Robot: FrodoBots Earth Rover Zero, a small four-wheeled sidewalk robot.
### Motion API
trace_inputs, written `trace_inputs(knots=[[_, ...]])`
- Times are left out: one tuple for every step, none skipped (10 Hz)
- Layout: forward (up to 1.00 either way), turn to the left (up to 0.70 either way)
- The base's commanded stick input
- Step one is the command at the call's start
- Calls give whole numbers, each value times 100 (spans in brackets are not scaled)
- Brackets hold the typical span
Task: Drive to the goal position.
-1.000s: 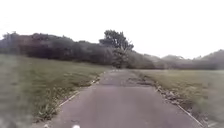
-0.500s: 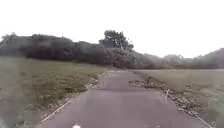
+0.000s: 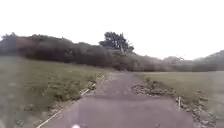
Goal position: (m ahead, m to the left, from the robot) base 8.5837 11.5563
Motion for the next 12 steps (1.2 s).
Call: trace_inputs(knots=[[85, 1], [85, 1], [85, 1], [85, 1], [85, 1], [85, 1], [85, 1], [85, 1], [85, 1], [85, 1], [85, 1], [85, -6]])
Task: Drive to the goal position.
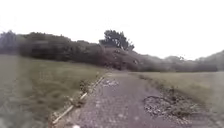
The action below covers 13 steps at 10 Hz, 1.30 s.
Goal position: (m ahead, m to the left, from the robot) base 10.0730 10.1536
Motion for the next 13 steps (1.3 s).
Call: trace_inputs(knots=[[85, -14], [85, -20], [85, -26], [85, -25], [85, -16], [85, -8], [85, 1], [85, 1], [85, 1], [85, 1], [85, 1], [85, 1], [85, 1]])
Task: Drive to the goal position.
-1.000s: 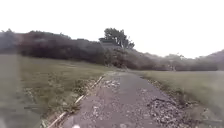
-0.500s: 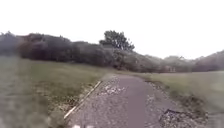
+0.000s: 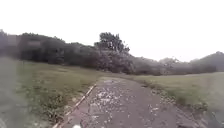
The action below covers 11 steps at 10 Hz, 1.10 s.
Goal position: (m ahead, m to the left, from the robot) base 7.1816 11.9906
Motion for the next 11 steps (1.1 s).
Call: trace_inputs(knots=[[85, 1], [85, 1], [85, 1], [85, 1], [85, 1], [85, -2], [85, -5], [85, -26], [85, -27], [85, -29], [85, 1]])
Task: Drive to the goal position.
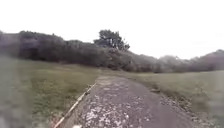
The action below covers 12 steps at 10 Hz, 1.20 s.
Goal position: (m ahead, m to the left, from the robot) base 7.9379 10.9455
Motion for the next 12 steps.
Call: trace_inputs(knots=[[85, 1], [85, 1], [85, 1], [85, 1], [85, 1], [85, 1], [85, 1], [85, 1], [85, 1], [85, 1], [85, 1], [85, 1]])
